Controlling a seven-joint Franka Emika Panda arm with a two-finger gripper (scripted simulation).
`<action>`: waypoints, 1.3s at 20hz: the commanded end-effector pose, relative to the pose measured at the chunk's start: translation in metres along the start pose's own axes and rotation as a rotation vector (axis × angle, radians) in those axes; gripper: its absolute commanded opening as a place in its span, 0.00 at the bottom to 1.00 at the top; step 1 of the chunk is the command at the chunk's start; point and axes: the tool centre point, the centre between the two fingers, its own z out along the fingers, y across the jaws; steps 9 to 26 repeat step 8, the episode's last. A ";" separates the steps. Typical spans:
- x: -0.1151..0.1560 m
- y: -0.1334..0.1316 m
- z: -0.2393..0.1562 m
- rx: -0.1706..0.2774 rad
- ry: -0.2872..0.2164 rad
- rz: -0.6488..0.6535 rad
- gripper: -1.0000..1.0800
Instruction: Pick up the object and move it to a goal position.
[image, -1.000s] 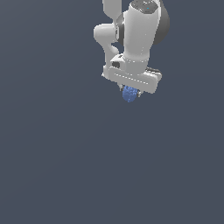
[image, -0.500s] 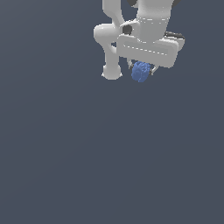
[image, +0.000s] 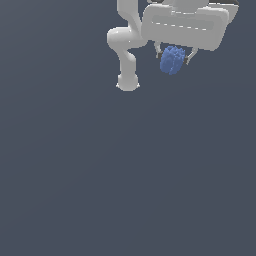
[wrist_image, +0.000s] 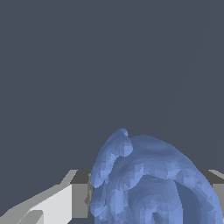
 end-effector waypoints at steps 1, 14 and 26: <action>-0.001 -0.003 -0.010 0.000 -0.001 0.000 0.00; -0.002 -0.006 -0.020 0.000 -0.001 0.000 0.00; -0.002 -0.006 -0.020 0.000 -0.001 0.000 0.00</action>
